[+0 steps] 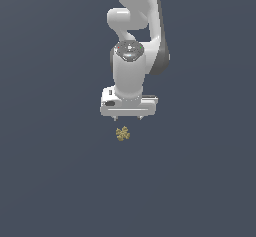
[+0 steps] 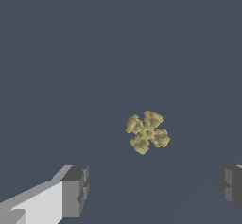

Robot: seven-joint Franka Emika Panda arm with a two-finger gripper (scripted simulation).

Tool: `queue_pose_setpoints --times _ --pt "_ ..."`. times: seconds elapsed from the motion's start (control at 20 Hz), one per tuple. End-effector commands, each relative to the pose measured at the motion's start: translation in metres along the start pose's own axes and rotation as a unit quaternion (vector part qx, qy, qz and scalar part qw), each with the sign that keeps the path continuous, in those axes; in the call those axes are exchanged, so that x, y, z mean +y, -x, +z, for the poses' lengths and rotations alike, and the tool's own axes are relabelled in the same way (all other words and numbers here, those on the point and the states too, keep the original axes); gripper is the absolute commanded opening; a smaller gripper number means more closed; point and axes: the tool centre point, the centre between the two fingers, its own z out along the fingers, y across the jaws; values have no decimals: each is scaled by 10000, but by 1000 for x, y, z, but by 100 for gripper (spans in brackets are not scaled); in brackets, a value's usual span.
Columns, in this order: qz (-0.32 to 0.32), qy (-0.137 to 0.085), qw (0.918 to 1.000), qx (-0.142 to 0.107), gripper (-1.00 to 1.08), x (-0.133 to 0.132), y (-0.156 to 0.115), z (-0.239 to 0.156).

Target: Pick up the object and move it to a goal position.

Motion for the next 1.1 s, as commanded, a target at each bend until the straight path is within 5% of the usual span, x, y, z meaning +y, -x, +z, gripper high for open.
queue_pose_setpoints --times 0.0,0.55,1.05 --pt "0 0 10000 0 100 0 0 0" --pt "356 -44 9994 15 100 16 3 -1" --pt "19 -37 10000 9 100 17 2 13"
